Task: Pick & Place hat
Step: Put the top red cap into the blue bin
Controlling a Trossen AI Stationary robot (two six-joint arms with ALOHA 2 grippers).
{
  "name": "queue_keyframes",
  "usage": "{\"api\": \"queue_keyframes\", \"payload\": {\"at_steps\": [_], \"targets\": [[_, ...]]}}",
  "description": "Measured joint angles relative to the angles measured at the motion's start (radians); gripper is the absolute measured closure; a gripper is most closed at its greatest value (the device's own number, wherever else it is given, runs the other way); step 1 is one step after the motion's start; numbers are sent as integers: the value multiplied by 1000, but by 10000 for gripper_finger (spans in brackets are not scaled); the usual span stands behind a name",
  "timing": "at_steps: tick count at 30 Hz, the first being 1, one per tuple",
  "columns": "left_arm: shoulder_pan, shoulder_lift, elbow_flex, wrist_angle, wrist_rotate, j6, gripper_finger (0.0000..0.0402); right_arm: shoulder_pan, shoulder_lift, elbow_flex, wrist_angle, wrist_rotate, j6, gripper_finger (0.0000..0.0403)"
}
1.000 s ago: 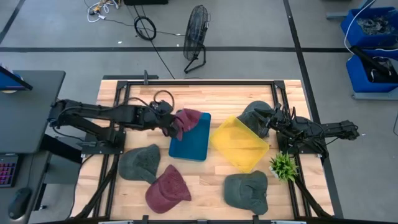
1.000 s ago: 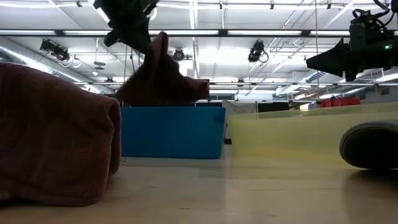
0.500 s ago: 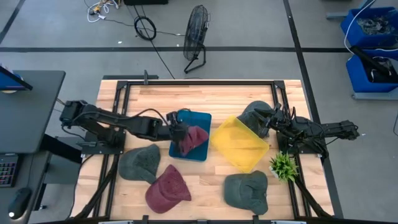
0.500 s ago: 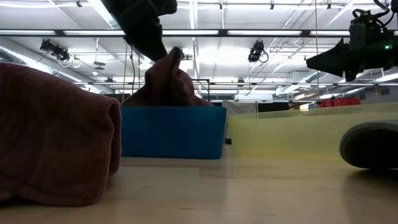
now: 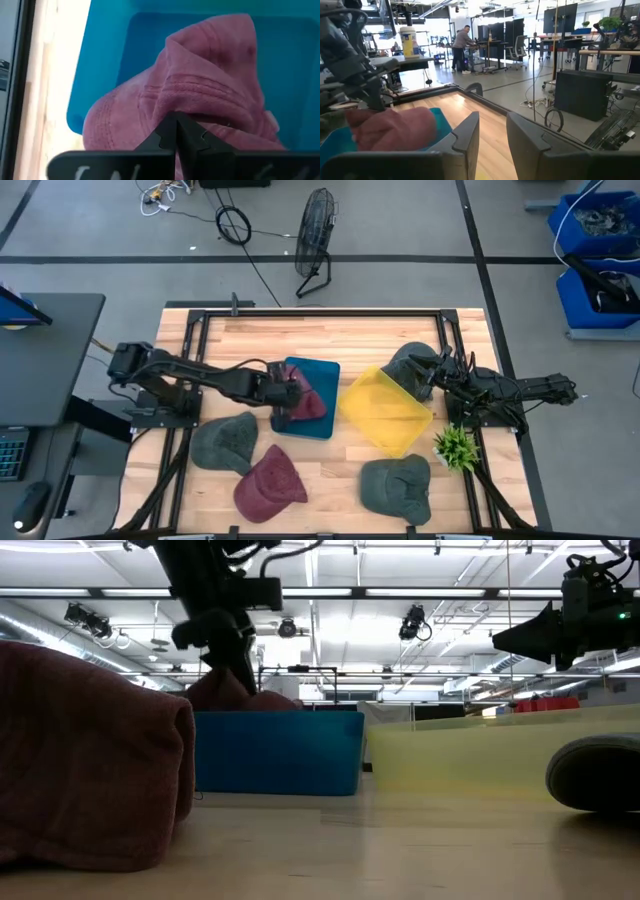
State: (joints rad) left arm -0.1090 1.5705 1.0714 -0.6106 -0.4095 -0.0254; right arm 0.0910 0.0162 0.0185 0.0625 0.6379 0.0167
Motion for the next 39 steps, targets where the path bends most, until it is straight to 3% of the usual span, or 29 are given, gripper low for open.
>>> {"api": "queue_keyframes", "payload": {"at_steps": [7, 11, 15, 23, 34, 37, 39], "targets": [[19, -15, 6, -33, 0, 38, 323, 0, 0, 0, 0, 0, 56, 298], [3, -14, 96, -51, 0, -43, 276, -1, 0, 0, 0, 1, 51, 298], [-19, -15, 179, -102, -18, -35, 258, -1, 0, 0, 0, 1, 72, 298], [18, 10, 150, -109, -34, 11, 255, -1, 0, 0, 0, 8, 85, 298], [98, 157, 117, -61, 12, 12, 259, 0, 0, 0, 0, 36, 70, 298], [109, 186, 118, -66, 11, 27, 285, 0, 0, 0, 0, 36, 46, 298], [112, 191, 118, -75, 8, 70, 325, -1, 0, 0, -1, 36, 30, 298]]}}
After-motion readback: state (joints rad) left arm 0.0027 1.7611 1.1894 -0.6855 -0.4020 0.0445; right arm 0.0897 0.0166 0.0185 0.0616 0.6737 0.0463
